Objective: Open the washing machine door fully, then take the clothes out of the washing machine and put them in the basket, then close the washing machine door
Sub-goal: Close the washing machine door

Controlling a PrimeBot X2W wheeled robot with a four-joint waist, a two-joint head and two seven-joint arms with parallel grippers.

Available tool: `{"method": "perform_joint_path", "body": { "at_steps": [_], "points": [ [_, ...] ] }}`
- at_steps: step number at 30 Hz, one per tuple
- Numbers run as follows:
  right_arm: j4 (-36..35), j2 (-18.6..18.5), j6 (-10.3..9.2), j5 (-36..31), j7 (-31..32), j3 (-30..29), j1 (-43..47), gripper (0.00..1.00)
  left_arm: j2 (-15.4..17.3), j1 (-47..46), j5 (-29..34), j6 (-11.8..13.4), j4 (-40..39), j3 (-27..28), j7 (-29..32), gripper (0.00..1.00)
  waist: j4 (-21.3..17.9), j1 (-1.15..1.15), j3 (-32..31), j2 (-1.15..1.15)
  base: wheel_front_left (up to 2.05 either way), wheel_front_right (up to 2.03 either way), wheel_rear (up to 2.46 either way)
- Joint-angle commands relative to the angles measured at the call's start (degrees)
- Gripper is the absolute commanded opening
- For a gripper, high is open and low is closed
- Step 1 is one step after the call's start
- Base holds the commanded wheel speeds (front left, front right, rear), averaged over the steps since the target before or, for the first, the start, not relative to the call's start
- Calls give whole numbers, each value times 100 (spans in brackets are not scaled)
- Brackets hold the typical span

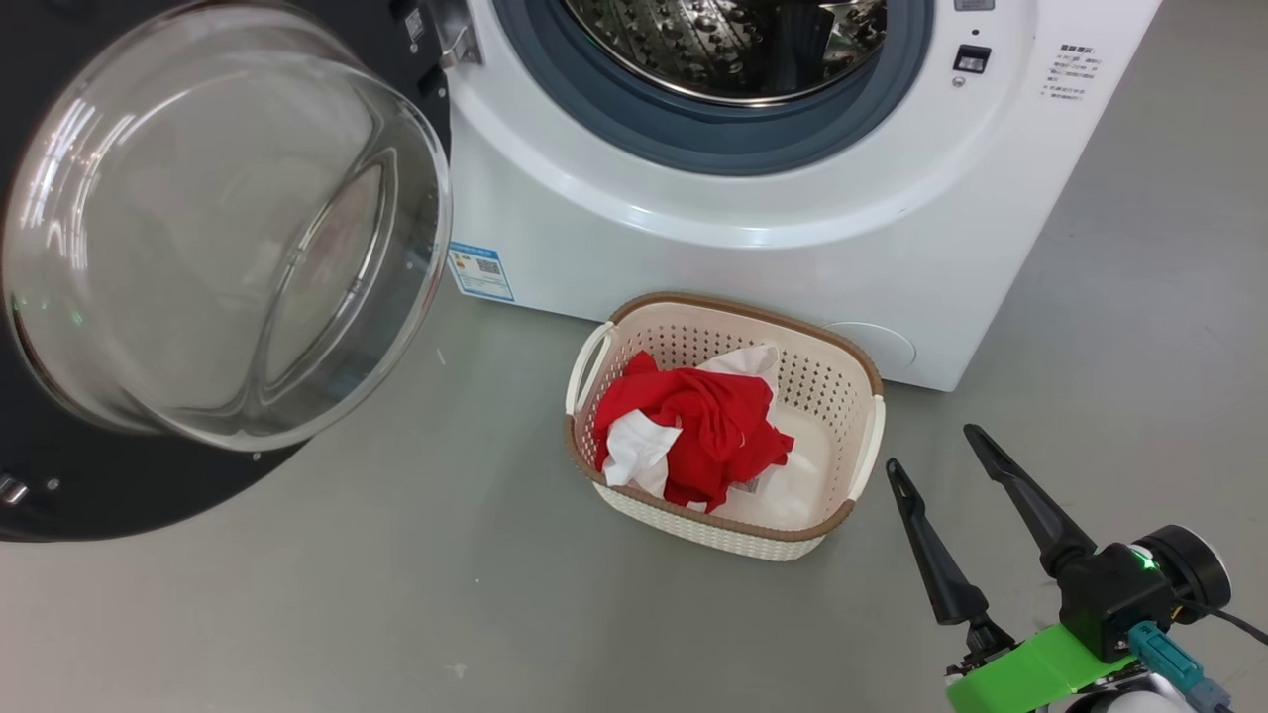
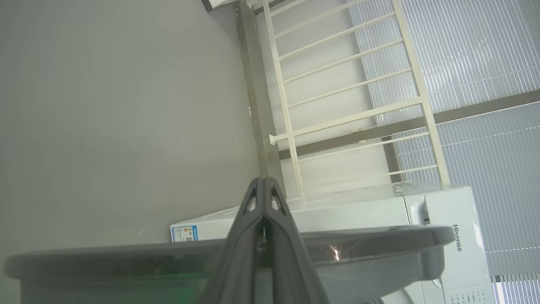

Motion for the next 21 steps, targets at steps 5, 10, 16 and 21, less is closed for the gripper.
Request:
{"method": "perform_joint_path", "body": {
  "at_steps": [5, 10, 16, 21],
  "points": [
    [-125, -3, 35, 64, -35, 136, -123, 100, 467, -126, 77, -191, 13, -156, 445, 0, -35, 0, -37, 0, 0, 0, 0],
    [-105, 18, 35, 64, -64, 112, -118, 100, 443, -97, 93, -309, 67, -297, 744, 0, -1, 0, -62, 0, 0, 0, 0],
    [-62, 58, 35, 69, -103, 120, -89, 100, 342, -52, 68, -454, 65, -433, 1094, 0, 67, 0, -123, 0, 0, 0, 0],
    [-21, 99, 35, 67, -139, 119, -74, 100, 164, 45, -16, -588, -77, -437, 1191, 0, 110, 0, -179, 0, 0, 0, 0]
  ]
}}
